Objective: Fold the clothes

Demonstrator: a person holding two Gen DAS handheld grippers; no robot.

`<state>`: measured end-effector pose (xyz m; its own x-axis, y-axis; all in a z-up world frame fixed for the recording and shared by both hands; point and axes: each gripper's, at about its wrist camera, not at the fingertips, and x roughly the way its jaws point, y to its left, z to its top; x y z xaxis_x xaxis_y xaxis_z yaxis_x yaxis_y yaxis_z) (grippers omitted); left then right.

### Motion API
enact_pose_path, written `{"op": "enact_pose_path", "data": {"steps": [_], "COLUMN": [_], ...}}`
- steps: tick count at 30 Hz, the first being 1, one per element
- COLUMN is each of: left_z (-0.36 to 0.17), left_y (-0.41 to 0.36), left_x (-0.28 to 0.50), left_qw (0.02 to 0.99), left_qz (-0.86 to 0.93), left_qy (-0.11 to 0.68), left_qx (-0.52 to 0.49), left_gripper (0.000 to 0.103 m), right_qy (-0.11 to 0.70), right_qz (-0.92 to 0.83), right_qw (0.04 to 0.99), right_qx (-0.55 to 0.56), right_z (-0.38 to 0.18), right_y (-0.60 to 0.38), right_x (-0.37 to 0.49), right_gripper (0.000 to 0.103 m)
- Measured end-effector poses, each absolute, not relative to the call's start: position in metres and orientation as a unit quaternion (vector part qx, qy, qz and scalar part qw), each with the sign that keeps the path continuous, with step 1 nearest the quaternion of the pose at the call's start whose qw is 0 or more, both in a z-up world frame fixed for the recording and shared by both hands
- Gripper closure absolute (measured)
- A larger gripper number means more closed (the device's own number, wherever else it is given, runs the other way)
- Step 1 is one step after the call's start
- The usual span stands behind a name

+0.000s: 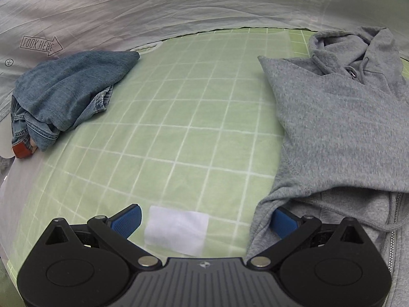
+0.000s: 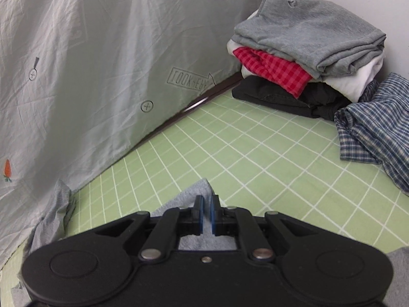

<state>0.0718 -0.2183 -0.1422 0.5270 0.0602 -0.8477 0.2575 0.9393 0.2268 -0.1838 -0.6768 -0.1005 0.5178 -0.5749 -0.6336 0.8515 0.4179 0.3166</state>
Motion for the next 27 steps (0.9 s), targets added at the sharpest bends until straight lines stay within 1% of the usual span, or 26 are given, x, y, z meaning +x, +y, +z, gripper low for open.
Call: {"op": "enact_pose_path", "data": {"steps": [2,4,6,8,9,10,14,18,20,21,22,23,25,27], "left_z": [-0.142,-0.143,-0.143,-0.143,-0.144,-0.144,-0.146,-0.149,-0.151,-0.151,-0.151,-0.151,-0.151,-0.152], "left_y": [-0.217,-0.215,-0.213,-0.213,-0.213,-0.213,-0.204,-0.193,-0.191,-0.191,-0.192,-0.191,-0.191,-0.191], "left_x": [0.072,0.072,0.072,0.071,0.071,0.07,0.072,0.076,0.074,0.073,0.072,0.072,0.071,0.071], "left_qw": [0.858,0.859,0.859,0.86,0.861,0.862,0.863,0.858,0.86,0.861,0.862,0.863,0.864,0.864], "left_qz": [-0.057,-0.056,-0.054,-0.054,-0.054,-0.054,-0.054,-0.053,-0.055,-0.055,-0.054,-0.054,-0.054,-0.054], "left_qy": [0.486,0.489,0.491,0.49,0.489,0.488,0.494,0.509,0.506,0.504,0.502,0.501,0.5,0.499], "left_qx": [0.155,0.145,0.136,0.131,0.128,0.125,0.094,0.045,0.039,0.039,0.039,0.038,0.037,0.037], "left_gripper": [0.0,0.0,0.0,0.0,0.0,0.0,0.0,0.0,0.0,0.0,0.0,0.0,0.0,0.0], "right_qy": [0.235,0.24,0.251,0.27,0.28,0.29,0.304,0.324,0.324,0.323,0.321,0.325,0.326,0.31], "right_qz": [-0.446,-0.454,-0.454,-0.449,-0.449,-0.449,-0.447,-0.425,-0.413,-0.407,-0.404,-0.409,-0.403,-0.396], "right_qw": [0.803,0.793,0.789,0.786,0.784,0.783,0.794,0.811,0.821,0.826,0.828,0.826,0.831,0.837], "right_qx": [0.318,0.328,0.331,0.329,0.323,0.318,0.278,0.24,0.226,0.22,0.219,0.212,0.203,0.214], "right_z": [-0.11,-0.118,-0.126,-0.135,-0.14,-0.144,-0.152,-0.156,-0.155,-0.154,-0.153,-0.151,-0.146,-0.139], "right_y": [-0.675,-0.669,-0.663,-0.658,-0.656,-0.654,-0.643,-0.635,-0.631,-0.63,-0.629,-0.629,-0.631,-0.631], "right_x": [-0.184,-0.187,-0.188,-0.187,-0.186,-0.185,-0.18,-0.168,-0.165,-0.164,-0.163,-0.162,-0.16,-0.161], "right_gripper": [0.089,0.053,0.04,0.031,0.024,0.021,0.02,0.02,0.029,0.044,0.064,0.07,0.089,0.092]}}
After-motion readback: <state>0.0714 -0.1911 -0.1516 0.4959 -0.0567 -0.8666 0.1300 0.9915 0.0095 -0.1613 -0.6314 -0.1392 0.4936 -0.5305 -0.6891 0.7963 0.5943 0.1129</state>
